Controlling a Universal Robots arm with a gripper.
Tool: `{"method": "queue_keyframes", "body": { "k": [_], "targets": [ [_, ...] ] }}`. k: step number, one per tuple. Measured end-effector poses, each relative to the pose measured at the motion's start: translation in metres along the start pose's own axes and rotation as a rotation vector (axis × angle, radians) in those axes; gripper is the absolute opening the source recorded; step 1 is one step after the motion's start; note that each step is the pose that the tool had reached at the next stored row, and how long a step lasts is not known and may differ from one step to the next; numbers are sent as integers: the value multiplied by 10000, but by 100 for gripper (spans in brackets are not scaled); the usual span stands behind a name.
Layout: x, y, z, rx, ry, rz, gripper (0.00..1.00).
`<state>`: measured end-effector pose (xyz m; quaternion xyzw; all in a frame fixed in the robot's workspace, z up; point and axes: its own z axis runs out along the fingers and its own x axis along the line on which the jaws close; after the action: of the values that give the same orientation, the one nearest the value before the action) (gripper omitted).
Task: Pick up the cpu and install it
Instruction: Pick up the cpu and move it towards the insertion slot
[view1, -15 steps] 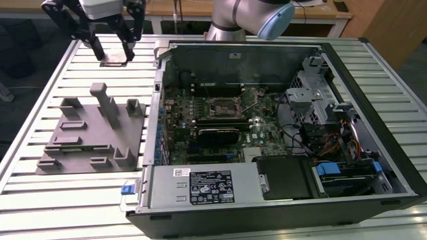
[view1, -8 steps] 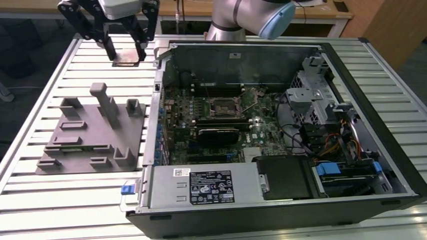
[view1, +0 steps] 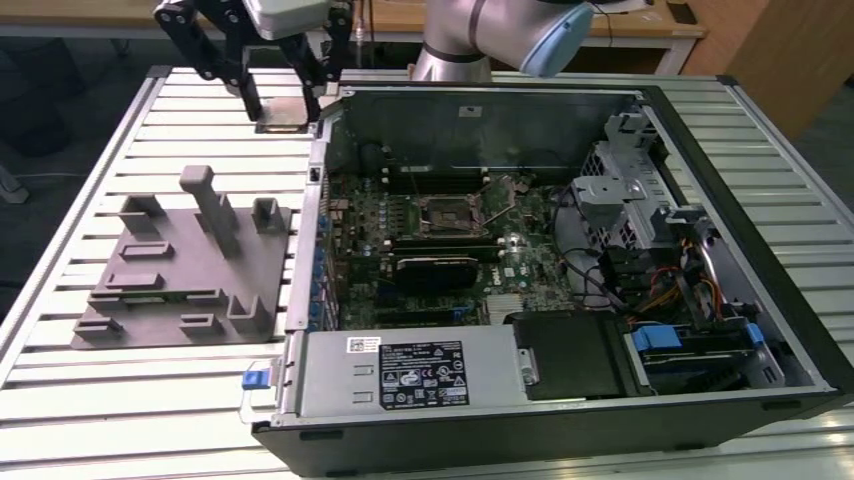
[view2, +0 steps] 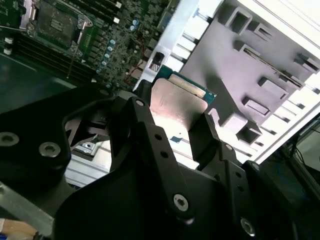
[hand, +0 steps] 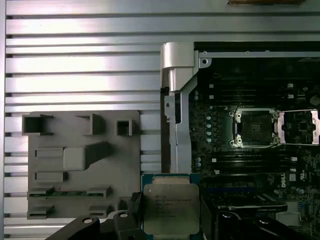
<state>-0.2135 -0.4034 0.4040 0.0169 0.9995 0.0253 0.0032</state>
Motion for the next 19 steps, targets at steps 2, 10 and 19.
{"method": "queue_keyframes", "body": {
  "k": [2, 10, 19],
  "targets": [
    [-57, 2, 0, 1, 7, 0, 54],
    [-293, 10, 6, 2, 84, 5, 54],
    [-606, 19, 24, 6, 169, 9, 54]
  ]
}}
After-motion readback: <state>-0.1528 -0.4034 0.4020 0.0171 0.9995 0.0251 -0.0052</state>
